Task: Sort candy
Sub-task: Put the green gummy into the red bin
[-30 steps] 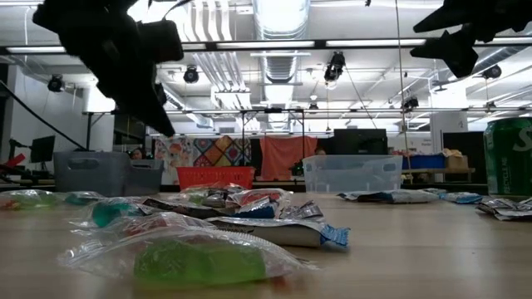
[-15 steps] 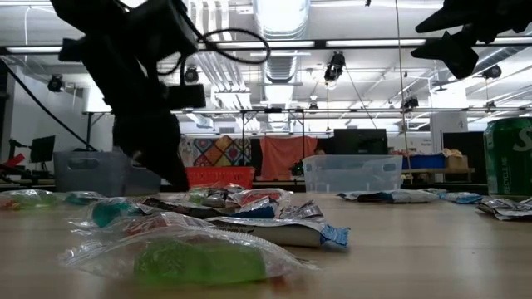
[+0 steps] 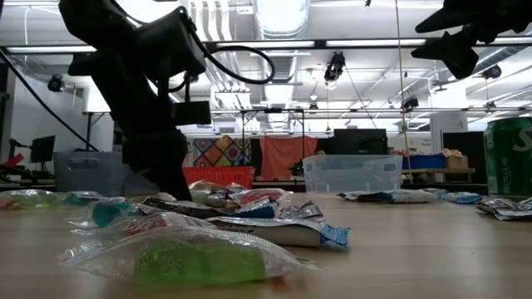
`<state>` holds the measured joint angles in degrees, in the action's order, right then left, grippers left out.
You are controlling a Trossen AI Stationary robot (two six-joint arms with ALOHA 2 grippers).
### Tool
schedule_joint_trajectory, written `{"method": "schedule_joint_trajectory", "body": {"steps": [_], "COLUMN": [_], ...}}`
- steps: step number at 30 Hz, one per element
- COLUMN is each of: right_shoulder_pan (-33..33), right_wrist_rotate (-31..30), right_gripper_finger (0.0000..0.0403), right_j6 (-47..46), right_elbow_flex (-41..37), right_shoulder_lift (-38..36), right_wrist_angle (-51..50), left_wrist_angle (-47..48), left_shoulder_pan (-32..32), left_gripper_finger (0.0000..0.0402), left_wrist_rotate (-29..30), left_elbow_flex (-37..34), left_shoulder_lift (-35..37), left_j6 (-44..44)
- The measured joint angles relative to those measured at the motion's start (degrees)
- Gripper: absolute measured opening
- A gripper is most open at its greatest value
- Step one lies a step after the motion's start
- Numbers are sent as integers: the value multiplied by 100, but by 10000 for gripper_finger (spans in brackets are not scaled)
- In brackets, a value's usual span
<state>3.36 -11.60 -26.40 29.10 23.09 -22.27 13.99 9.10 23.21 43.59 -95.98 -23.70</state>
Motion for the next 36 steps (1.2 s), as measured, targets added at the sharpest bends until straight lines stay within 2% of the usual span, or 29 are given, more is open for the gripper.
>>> {"method": "schedule_joint_trajectory", "body": {"steps": [4, 6, 13, 20, 29, 32, 36], "right_shoulder_pan": [0, 0, 0, 0, 0, 0, 0], "right_wrist_rotate": [0, 0, 0, 0, 2, 0, 0], "right_gripper_finger": [215, 215, 215, 215, 215, 215, 215], "right_j6": [-1, -1, -1, -1, -1, -1, -1], "right_elbow_flex": [-2, -4, -9, -9, -9, -9, -9], "right_shoulder_lift": [0, 0, 0, 0, 28, 28, 75], "right_wrist_angle": [-1, -1, -1, -1, 3, 12, 27], "left_wrist_angle": [15, 17, 64, 177, 400, 354, 356], "left_shoulder_pan": [0, 0, 9, 7, -2, -166, -696], "left_gripper_finger": [25, 8, 3, 3, 0, 0, 0], "left_wrist_rotate": [-17, -20, -672, -1210, -1017, -632, -95], "left_elbow_flex": [0, 0, -9, -11, -24, 1, 109], "left_shoulder_lift": [17, 31, 302, 1001, 1746, 2107, 2441], "left_j6": [-73, -89, -103, -86, -205, -94, 80]}}
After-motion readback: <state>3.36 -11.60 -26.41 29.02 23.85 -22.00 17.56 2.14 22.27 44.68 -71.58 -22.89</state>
